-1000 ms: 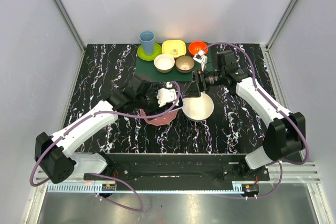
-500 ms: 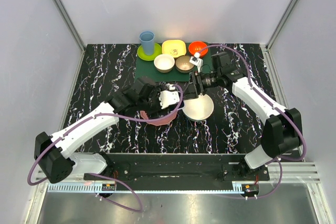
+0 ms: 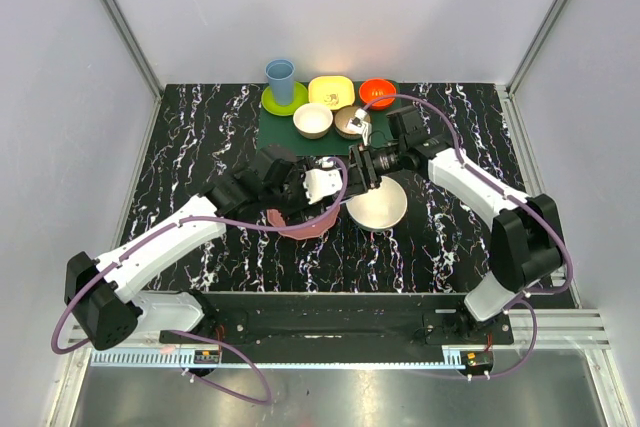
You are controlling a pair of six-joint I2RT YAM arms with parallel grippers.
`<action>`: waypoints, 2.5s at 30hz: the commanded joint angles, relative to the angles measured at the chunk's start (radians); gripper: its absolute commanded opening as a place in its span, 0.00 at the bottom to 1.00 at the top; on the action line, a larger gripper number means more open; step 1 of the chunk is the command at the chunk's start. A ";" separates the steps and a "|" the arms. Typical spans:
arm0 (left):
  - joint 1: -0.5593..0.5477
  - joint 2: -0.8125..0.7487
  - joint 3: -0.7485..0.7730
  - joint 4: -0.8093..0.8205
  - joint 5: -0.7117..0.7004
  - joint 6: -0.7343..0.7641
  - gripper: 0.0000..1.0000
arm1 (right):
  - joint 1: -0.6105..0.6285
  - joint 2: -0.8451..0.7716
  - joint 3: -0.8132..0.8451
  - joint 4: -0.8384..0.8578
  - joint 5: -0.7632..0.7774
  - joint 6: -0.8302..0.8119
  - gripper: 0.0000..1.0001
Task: Take the phone out of the phone case
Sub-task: Pick up the phone at the center of the board.
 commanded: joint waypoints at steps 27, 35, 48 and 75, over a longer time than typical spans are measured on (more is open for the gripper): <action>-0.018 -0.029 0.018 0.120 -0.012 -0.033 0.11 | 0.045 0.041 0.011 0.098 -0.086 0.065 0.00; -0.016 -0.057 0.012 0.123 -0.035 -0.034 0.99 | 0.043 0.002 0.001 0.095 -0.052 0.039 0.00; 0.102 -0.153 -0.008 0.171 0.056 -0.121 0.99 | -0.013 -0.082 -0.009 0.093 -0.003 -0.005 0.00; 0.571 -0.036 0.004 0.377 0.928 -0.534 0.99 | -0.124 -0.343 -0.091 0.159 0.038 -0.050 0.00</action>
